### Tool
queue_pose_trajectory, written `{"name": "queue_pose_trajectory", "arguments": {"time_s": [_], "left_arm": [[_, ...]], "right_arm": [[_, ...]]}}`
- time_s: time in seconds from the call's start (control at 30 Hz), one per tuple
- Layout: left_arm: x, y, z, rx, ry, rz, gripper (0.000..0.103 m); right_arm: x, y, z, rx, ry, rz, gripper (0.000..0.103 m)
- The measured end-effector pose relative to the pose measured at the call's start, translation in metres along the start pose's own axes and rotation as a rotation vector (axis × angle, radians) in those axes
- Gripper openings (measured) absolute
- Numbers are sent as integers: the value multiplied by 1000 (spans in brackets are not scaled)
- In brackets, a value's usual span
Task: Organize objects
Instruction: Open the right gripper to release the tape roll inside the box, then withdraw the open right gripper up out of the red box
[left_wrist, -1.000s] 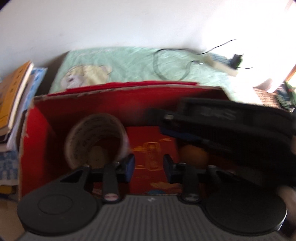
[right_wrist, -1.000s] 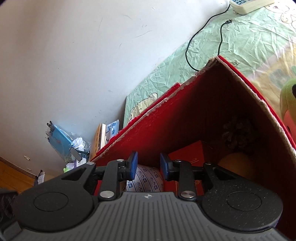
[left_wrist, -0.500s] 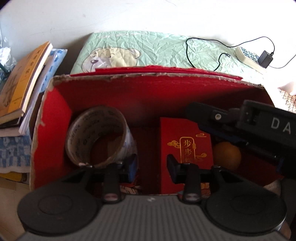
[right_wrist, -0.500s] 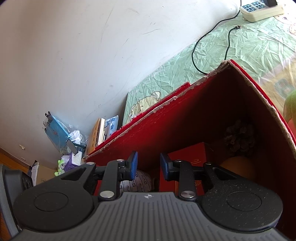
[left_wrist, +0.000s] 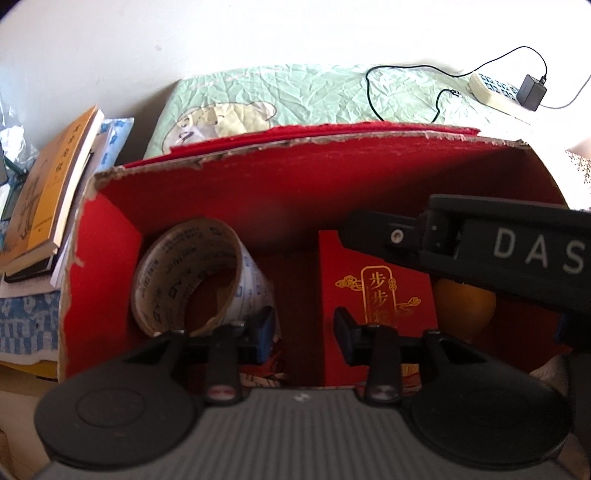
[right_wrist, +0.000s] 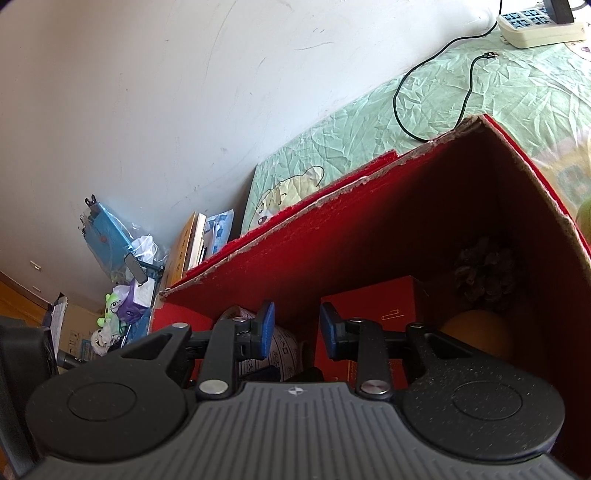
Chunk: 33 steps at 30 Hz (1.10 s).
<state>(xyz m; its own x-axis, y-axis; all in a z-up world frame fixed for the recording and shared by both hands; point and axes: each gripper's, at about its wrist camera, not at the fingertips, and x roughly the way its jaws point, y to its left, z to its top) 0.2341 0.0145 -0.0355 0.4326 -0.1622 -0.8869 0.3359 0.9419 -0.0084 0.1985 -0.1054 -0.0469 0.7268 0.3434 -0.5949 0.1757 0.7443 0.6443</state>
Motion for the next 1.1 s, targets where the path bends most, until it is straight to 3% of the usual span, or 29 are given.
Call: {"name": "queue_pose_trajectory", "arguments": {"time_s": [0.5, 1.1], "left_arm": [[2, -4, 2, 41, 0, 26, 42], [3, -10, 0, 62, -16, 50, 42]], "right_arm": [[-1, 2, -1, -9, 7, -4, 31], [-1, 3, -2, -21, -1, -75, 31]]}}
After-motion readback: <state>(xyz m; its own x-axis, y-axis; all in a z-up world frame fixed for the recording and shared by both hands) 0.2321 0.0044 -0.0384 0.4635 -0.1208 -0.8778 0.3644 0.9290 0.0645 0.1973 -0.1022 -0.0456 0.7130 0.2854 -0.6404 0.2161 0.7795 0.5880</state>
